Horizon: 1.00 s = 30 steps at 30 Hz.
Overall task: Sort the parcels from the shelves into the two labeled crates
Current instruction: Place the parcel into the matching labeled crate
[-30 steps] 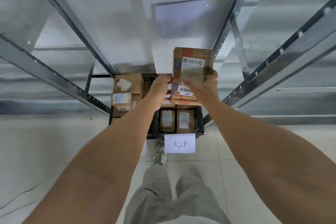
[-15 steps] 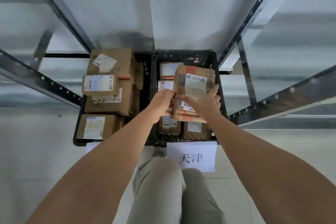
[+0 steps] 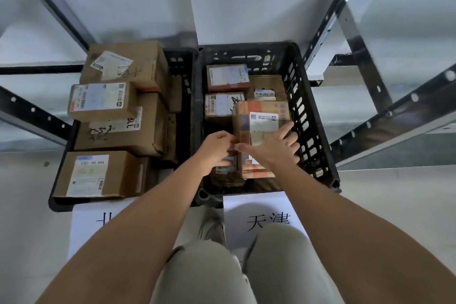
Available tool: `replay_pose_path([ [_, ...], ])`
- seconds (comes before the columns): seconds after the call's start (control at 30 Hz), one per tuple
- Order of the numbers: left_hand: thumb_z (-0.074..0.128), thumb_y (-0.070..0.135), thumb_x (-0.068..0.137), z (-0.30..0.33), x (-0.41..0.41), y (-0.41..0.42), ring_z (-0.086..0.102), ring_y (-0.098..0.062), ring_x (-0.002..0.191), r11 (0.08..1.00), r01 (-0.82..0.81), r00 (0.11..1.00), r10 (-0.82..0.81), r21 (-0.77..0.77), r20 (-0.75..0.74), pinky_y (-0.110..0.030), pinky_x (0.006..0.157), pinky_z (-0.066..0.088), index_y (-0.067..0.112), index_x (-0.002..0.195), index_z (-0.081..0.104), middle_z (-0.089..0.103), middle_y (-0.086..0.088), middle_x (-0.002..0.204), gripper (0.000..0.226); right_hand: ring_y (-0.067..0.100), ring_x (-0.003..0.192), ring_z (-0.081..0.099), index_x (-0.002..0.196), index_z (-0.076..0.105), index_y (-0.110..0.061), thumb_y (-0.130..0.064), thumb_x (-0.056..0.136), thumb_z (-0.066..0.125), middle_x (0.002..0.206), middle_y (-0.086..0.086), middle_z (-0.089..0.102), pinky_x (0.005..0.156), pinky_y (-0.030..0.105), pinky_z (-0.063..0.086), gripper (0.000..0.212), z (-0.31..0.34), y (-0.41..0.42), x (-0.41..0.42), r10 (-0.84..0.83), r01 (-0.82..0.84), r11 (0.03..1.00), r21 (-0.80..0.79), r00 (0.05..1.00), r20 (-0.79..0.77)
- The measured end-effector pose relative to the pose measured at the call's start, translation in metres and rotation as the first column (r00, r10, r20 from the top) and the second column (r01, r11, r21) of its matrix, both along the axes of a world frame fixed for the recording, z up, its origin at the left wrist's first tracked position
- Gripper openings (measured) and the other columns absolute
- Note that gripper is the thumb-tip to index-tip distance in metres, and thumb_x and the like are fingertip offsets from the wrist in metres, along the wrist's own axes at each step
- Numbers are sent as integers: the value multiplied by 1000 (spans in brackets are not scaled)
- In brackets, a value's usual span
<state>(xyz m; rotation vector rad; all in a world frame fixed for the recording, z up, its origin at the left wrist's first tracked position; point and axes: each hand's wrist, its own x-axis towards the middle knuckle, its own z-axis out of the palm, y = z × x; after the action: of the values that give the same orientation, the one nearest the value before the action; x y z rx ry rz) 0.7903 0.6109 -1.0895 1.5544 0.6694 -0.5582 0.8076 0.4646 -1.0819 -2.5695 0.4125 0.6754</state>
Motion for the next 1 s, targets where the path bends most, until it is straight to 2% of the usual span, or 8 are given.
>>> replay_pose_path([
  [0.13,45,16,105,-6,-3,-4,67,-20,105,999,17,1000,-16,-36,23,-39,87,54,18,104,68,72,-4,111,24,42,147,16,152,-28,-7,-83,58,72,163,23,1,113,61,25,157,3,-8,-4,-9,10,999,-33,1000,30],
  [0.23,43,20,105,-21,2,-8,66,-21,98,991,56,995,-66,123,81,-35,81,49,18,107,66,70,-5,110,23,43,147,14,152,-27,-7,-80,60,74,161,23,3,112,61,25,155,6,-18,-6,-33,35,999,-40,998,47],
  [0.3,46,24,103,-34,8,-10,63,-24,91,919,161,977,-200,360,75,-33,73,47,14,118,61,67,-11,111,23,45,147,12,153,-25,-7,-78,60,75,161,24,4,113,63,24,154,3,-26,-7,-43,45,998,-44,998,51],
  [0.37,56,25,98,-51,15,-13,62,-28,104,826,266,954,-299,497,-15,-35,78,52,12,134,52,58,-15,128,38,44,148,9,153,-24,-8,-78,60,76,161,24,2,113,64,23,153,-1,-32,-7,-54,56,997,-52,997,47],
  [0.47,66,32,94,-68,21,-22,31,-39,142,700,400,913,-361,592,-190,-46,110,40,13,153,27,23,-18,158,74,43,149,7,154,-22,-7,-77,61,75,162,23,-1,112,65,23,152,-7,-40,-7,-68,70,996,-54,997,24],
  [0.57,69,43,91,-85,23,-34,12,-40,147,605,474,880,-352,640,-319,-49,114,33,16,157,11,1,-19,163,93,44,149,8,154,-21,-7,-79,60,75,163,23,-1,112,66,23,153,-15,-47,-7,-70,71,995,-68,997,6],
  [0.67,72,58,82,-101,23,-47,11,-41,146,531,472,881,-314,704,-354,-49,112,33,19,155,9,-2,-23,160,103,45,149,9,154,-21,-7,-81,59,74,163,23,-1,112,66,22,153,-22,-51,-6,-77,77,994,-77,997,0],
  [1.0,77,41,82,-96,18,-52,26,-45,140,567,400,915,-287,720,-283,-56,106,42,23,151,11,-4,-20,159,97,43,147,14,156,-17,-10,-80,61,72,162,21,6,112,63,26,148,-12,-58,-4,-88,88,995,-42,996,0],
])
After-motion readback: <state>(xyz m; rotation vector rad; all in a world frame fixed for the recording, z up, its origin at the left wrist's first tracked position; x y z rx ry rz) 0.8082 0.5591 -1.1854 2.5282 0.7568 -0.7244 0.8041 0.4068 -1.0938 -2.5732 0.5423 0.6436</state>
